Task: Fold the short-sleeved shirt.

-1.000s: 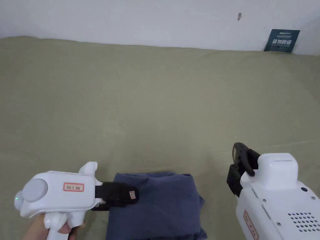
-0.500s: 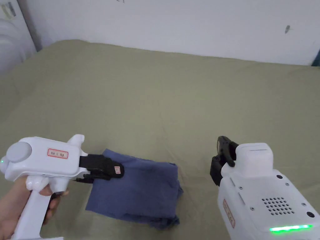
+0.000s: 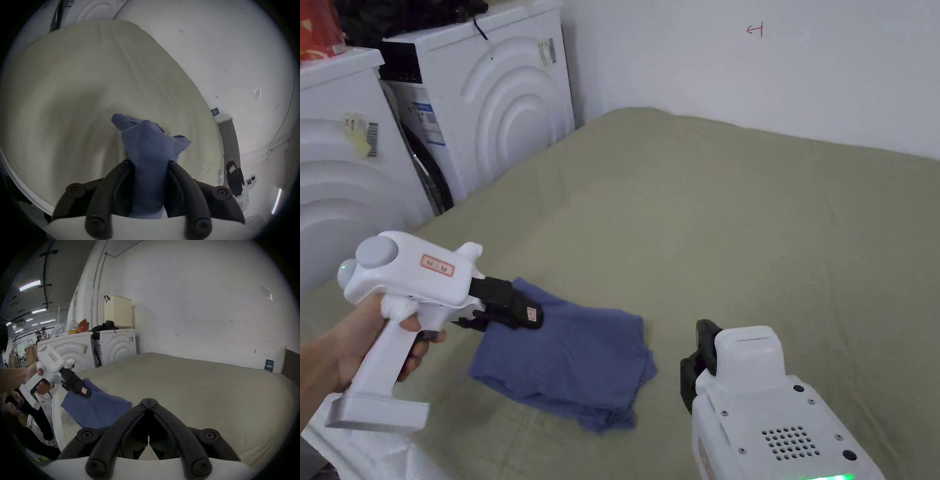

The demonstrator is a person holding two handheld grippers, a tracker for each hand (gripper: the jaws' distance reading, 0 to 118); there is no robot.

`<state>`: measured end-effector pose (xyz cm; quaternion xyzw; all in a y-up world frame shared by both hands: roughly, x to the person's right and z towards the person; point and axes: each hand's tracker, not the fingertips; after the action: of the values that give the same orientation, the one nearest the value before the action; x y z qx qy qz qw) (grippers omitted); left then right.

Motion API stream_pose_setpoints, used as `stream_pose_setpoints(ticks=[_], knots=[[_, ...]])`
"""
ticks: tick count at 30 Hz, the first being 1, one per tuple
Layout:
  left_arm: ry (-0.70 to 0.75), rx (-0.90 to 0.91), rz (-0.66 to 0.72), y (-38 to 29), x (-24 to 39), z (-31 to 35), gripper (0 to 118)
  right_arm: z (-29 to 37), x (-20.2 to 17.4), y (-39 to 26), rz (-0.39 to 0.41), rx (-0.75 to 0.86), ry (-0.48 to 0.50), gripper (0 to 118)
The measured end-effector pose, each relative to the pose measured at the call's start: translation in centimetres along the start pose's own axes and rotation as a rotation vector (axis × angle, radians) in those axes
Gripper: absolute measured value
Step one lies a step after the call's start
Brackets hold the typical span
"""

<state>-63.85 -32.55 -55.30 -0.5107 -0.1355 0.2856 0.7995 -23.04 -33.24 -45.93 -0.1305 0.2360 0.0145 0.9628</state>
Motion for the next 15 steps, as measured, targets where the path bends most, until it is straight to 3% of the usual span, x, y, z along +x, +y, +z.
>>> stream_pose_setpoints(ticks=[14, 15], knots=[[0.163, -0.146, -0.192, 6.3, 1.2, -2.7, 29, -4.0, -0.3, -1.5, 0.0, -0.048, 0.029, 0], [0.184, -0.147, -0.221, 6.1, 1.5, -2.8, 40, -3.8, -0.2, -1.5, 0.001, -0.05, 0.028, 0]])
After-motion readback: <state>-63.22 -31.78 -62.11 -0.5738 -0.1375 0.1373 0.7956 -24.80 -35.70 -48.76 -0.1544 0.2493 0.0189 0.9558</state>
